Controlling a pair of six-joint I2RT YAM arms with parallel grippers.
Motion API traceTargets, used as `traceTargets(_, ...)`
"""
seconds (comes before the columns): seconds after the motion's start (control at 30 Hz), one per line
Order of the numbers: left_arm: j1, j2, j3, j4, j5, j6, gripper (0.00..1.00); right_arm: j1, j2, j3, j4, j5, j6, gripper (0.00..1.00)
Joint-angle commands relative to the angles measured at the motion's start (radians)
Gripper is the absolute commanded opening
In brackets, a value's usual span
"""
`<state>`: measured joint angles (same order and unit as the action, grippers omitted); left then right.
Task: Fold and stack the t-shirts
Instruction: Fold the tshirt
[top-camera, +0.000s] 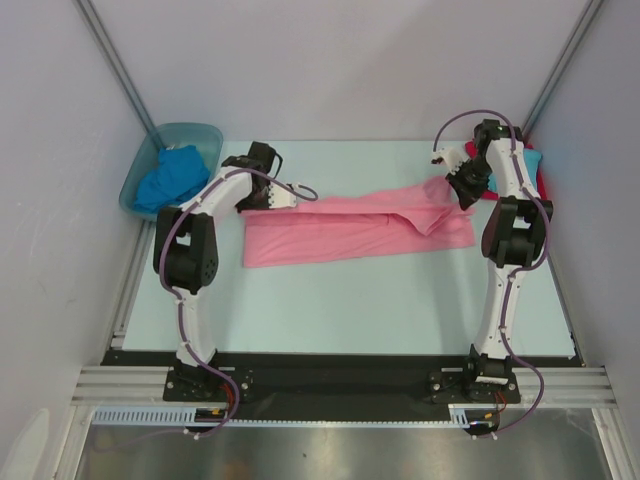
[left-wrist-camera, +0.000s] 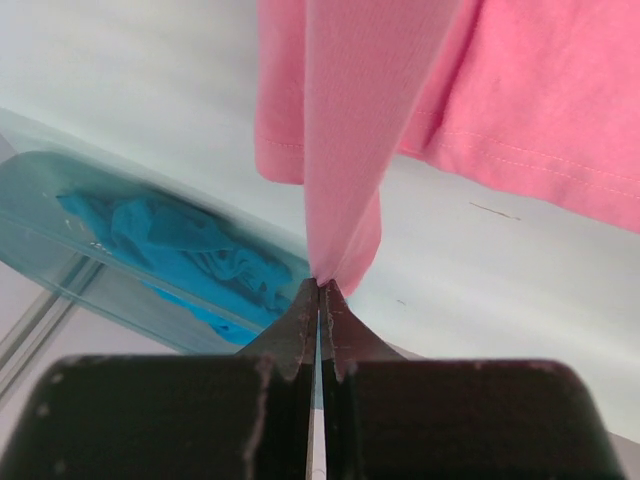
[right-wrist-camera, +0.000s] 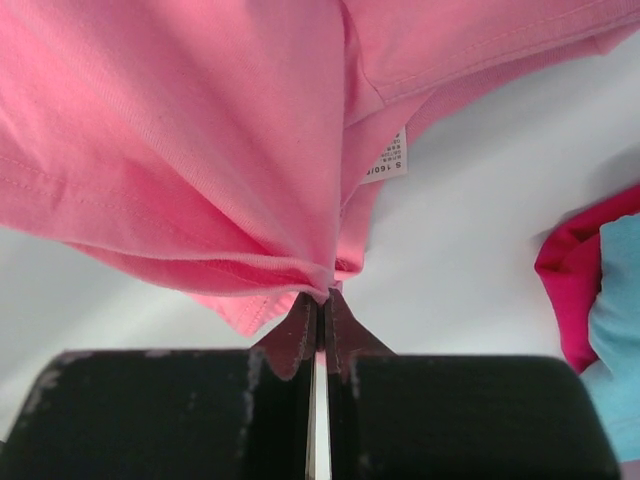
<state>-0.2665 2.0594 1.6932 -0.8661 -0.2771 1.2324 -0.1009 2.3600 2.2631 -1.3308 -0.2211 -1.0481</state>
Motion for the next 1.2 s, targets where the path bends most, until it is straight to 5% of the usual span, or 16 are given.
traceTargets(0.0, 0.016, 0.002, 0.043, -0.089, 0.006, -0.028, 0.00, -0.026, -0.002, 0.013, -0.120, 0.074, -0.013, 0.00)
traceTargets(1.17, 0.013, 0.022, 0.049, -0.165, 0.052, -0.027, 0.00, -0.040, 0.031, -0.004, -0.169, 0.143, -0.036, 0.00)
